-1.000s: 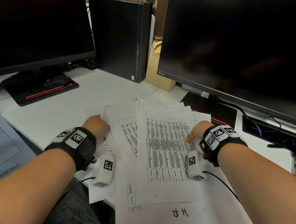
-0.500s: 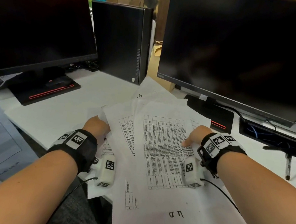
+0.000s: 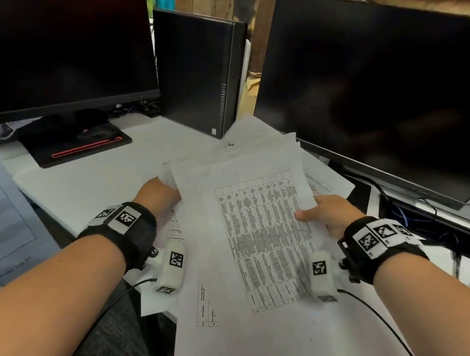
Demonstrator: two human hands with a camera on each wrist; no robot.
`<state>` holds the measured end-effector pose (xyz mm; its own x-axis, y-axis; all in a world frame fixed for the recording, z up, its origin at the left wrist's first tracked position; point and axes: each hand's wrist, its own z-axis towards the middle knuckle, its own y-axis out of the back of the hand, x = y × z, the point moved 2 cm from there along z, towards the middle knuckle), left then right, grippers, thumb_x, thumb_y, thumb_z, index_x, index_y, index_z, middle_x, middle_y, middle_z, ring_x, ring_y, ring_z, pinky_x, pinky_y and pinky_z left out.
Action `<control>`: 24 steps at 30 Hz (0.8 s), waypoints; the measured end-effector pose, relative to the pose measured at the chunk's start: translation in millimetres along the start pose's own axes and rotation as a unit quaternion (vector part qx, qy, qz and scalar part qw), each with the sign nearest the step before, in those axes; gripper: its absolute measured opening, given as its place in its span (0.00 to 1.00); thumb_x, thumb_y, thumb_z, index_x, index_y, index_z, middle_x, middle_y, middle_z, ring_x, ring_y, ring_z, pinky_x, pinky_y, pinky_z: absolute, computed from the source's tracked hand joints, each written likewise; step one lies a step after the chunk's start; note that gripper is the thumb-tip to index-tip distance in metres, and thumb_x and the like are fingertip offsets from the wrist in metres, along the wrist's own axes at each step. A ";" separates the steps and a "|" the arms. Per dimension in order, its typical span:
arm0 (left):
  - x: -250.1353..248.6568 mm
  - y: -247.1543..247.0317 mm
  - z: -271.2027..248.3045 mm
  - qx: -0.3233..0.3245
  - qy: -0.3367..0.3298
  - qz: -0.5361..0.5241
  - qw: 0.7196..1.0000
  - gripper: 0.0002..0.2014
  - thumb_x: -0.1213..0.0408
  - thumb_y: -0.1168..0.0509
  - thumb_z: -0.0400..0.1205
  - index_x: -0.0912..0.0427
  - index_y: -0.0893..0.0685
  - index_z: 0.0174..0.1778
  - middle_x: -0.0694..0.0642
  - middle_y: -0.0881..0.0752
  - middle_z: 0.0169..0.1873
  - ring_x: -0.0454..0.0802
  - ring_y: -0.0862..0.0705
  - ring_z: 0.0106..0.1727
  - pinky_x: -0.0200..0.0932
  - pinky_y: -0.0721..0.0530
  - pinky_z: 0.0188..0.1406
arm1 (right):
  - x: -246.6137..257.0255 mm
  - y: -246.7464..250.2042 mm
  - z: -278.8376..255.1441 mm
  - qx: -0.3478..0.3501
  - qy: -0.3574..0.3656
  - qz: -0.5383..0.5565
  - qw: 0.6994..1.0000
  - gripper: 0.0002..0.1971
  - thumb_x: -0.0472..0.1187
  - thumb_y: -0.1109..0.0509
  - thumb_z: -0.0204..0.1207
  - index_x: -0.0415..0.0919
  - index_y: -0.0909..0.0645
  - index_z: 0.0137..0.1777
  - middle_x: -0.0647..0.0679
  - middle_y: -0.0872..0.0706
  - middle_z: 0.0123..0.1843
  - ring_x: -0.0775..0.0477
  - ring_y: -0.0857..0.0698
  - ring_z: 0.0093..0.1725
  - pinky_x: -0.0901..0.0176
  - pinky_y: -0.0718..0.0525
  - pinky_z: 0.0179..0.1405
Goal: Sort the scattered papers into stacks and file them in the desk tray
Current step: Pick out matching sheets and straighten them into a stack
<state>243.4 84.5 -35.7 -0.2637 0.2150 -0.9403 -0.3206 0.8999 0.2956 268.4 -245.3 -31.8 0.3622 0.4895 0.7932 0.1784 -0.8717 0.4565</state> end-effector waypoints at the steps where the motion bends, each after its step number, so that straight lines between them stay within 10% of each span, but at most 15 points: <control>1: -4.2 -3.7 -2.1 0.018 0.000 -0.003 1.000 0.12 0.76 0.39 0.81 0.62 0.20 0.59 0.52 0.20 0.38 0.45 0.23 0.32 0.31 0.21 0.21 | 3.3 -8.2 -0.3 0.013 -0.009 -0.004 1.000 0.16 0.35 0.20 0.66 0.39 0.13 0.55 0.42 0.09 0.55 0.39 0.11 0.55 0.39 0.19 0.65; 5: -3.5 -11.3 -3.8 0.059 0.003 0.023 0.998 0.16 0.79 0.39 0.79 0.52 0.29 0.33 0.51 0.25 0.32 0.45 0.24 0.31 0.32 0.23 0.23 | 10.4 -26.0 -0.7 -0.049 -0.014 -0.169 0.984 0.23 0.49 0.22 0.70 0.35 0.18 0.60 0.42 0.14 0.59 0.41 0.16 0.60 0.51 0.20 0.63; 8: -0.6 -13.1 -4.9 0.074 0.000 -0.052 0.996 0.07 0.80 0.38 0.79 0.64 0.21 0.40 0.59 0.20 0.35 0.53 0.20 0.40 0.36 0.21 0.33 | 18.2 -26.7 -12.6 -0.109 0.016 -0.212 0.971 0.24 0.50 0.24 0.72 0.33 0.18 0.62 0.40 0.14 0.62 0.41 0.17 0.59 0.55 0.21 0.57; 11: -3.4 -11.4 -10.5 0.055 -0.030 -0.083 0.995 0.06 0.75 0.34 0.80 0.60 0.17 0.48 0.54 0.15 0.38 0.47 0.18 0.36 0.27 0.22 0.20 | 21.4 -16.5 -21.1 -0.139 0.041 -0.165 0.976 0.29 0.45 0.24 0.74 0.30 0.25 0.71 0.38 0.20 0.70 0.38 0.22 0.69 0.54 0.27 0.67; 14: -4.7 -10.4 -8.5 0.054 -0.046 -0.068 0.995 0.12 0.74 0.34 0.80 0.56 0.16 0.56 0.54 0.12 0.47 0.46 0.16 0.38 0.32 0.19 0.31 | 19.3 -3.5 -22.7 -0.145 0.064 -0.118 0.980 0.20 0.43 0.23 0.73 0.36 0.19 0.63 0.41 0.15 0.63 0.39 0.17 0.64 0.50 0.22 0.67; 20: -1.4 -13.8 -16.0 0.051 -0.028 -0.010 0.998 0.05 0.69 0.37 0.84 0.60 0.16 0.51 0.51 0.17 0.35 0.43 0.24 0.26 0.37 0.16 0.33 | -0.4 17.9 -20.1 -0.155 0.036 -0.014 0.987 0.14 0.39 0.27 0.76 0.39 0.16 0.61 0.45 0.12 0.58 0.44 0.14 0.55 0.46 0.19 0.64; 24: 1.7 -8.8 -14.8 0.028 -0.028 0.043 0.998 0.09 0.67 0.41 0.85 0.63 0.16 0.56 0.58 0.13 0.48 0.49 0.19 0.38 0.37 0.23 0.36 | -9.9 32.4 -27.2 -0.185 0.047 0.021 0.981 0.11 0.35 0.29 0.78 0.36 0.17 0.59 0.44 0.13 0.54 0.53 0.17 0.41 0.60 0.21 0.43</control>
<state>232.3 71.3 -37.4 -0.2370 0.3126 -0.9198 -0.2478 0.8961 0.3683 245.7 -277.8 -13.9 0.2724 0.4679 0.8407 -0.1859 -0.8317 0.5232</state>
